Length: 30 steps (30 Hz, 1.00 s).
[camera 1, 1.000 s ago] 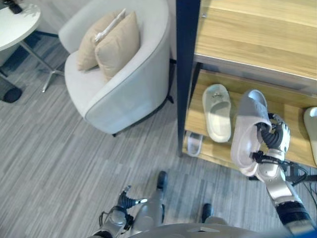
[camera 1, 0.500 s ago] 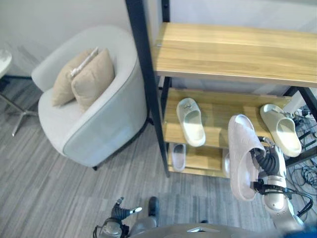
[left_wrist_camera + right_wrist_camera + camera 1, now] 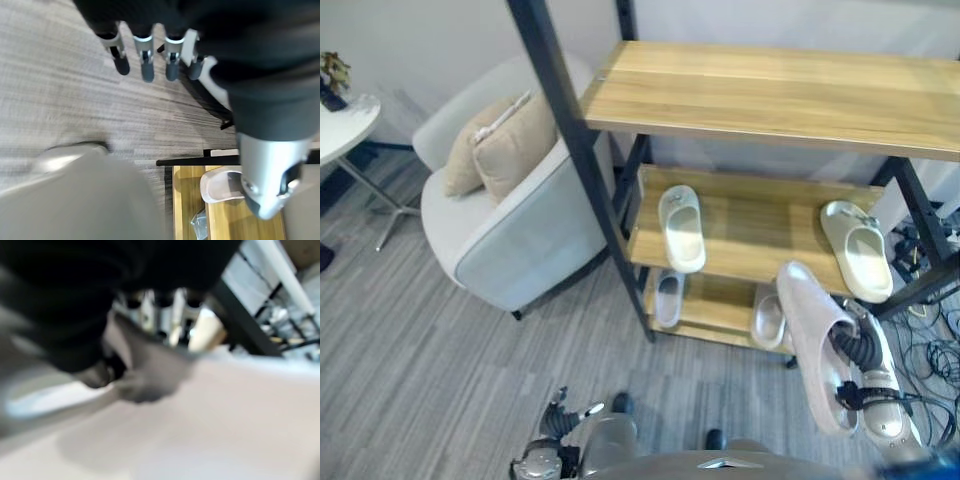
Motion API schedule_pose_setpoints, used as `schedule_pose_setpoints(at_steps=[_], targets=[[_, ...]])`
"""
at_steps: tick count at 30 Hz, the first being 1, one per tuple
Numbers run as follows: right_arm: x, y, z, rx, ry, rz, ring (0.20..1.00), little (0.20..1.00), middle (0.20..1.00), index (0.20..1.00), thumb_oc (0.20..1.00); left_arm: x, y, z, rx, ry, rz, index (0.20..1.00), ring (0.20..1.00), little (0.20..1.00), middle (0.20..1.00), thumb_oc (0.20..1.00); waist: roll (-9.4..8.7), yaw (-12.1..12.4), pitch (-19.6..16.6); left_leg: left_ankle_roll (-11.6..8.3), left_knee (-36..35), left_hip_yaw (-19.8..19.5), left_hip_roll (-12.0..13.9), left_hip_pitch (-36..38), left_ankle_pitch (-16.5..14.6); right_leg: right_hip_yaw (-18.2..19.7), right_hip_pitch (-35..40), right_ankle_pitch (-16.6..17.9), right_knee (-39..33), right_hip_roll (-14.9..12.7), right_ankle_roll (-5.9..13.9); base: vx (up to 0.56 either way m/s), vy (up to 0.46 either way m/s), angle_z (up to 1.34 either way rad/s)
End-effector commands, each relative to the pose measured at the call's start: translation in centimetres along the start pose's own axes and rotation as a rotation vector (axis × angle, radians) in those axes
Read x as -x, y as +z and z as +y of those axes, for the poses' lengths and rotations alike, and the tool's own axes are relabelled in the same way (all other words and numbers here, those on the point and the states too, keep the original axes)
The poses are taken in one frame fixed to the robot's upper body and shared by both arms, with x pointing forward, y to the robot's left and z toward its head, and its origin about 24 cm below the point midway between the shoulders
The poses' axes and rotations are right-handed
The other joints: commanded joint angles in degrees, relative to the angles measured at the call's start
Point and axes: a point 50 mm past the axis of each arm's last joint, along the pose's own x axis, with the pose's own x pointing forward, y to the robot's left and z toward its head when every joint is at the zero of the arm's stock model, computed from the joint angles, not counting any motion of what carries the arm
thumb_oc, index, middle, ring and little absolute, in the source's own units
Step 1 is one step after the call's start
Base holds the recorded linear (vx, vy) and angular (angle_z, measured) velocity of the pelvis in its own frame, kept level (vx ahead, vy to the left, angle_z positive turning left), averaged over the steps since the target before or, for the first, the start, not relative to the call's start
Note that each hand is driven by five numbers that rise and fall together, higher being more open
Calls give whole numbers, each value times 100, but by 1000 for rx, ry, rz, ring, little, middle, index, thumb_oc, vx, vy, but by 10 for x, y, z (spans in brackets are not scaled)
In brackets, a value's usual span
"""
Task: Arrange the slippers neatly on the shoe rack.
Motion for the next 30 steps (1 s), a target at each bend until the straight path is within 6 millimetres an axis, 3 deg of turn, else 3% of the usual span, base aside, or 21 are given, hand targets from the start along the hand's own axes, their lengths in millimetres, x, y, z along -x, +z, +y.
schedule_pose_setpoints(at_steps=[1, 3, 14, 18, 21, 24, 27, 30], targets=[[-15, 23, -10, -66, -55, -121, 200, 200, 200, 200, 200, -6, 24, -14, 0, -49, -103, 1000, 1000, 1000, 1000, 1000, -61, 23, -20, 218, 78, -141, -138, 11, -582, 213, -198, -218, 161, -199, 566, 6, 75, 14], [-13, 16, -6, -89, -56, -70, 200, 200, 200, 200, 200, -6, 25, -23, -25, -88, -101, 1000, 1000, 1000, 1000, 1000, -58, -42, -64, 294, -154, -27, -311, 42, -710, 168, -301, -168, 246, -234, 612, -4, 83, 23], [-12, 19, 15, -141, 30, -57, 200, 200, 200, 200, 200, -7, 21, -30, -39, -113, -61, 1000, 1000, 1000, 1000, 1000, -184, -53, -6, 516, -546, 192, -451, 173, -763, 234, -820, -42, 887, -401, 859, -26, 114, -2], [-11, 20, 26, -147, 65, -43, 200, 200, 200, 200, 200, -11, 26, -17, 69, -59, -56, 1000, 1000, 1000, 1000, 1000, -215, 117, 218, 636, -322, 364, -369, 41, -876, -254, -1202, 104, 1699, -925, 1133, -112, 25, -25], [-7, 18, 25, -147, 64, -41, 200, 200, 200, 200, 200, -16, 42, -4, 117, 12, -121, 1000, 1000, 1000, 1000, 1000, -219, 149, 340, 578, 336, 85, -260, -438, -980, 192, -1201, 225, 1921, -1238, 1102, -118, -128, 10], [-8, 19, 24, -145, 62, -49, 200, 200, 200, 200, 200, -18, 48, 1, 149, 35, -146, 1000, 1000, 1000, 1000, 1000, -226, 215, 376, 543, 667, -15, -169, -685, -1053, 235, -1194, 285, 2012, -1391, 1055, -79, -104, 38], [-11, 22, 24, -159, 62, -66, 200, 200, 200, 200, 200, -19, 55, 8, 194, 61, -168, 1000, 1000, 1000, 1000, 1000, -371, 383, 391, 464, 1155, -115, -114, -1101, -1136, 93, -911, -83, 1729, -1355, 1107, -123, -162, -7], [-16, 34, 28, -175, 98, -122, 200, 200, 200, 200, 200, -21, 65, 13, 262, 85, -202, 1000, 1000, 1000, 1000, 1000, -470, 477, 631, 441, 1436, -347, -21, -1448, -1108, 66, -1427, -371, 2311, -1120, 1071, -223, -175, 3]])
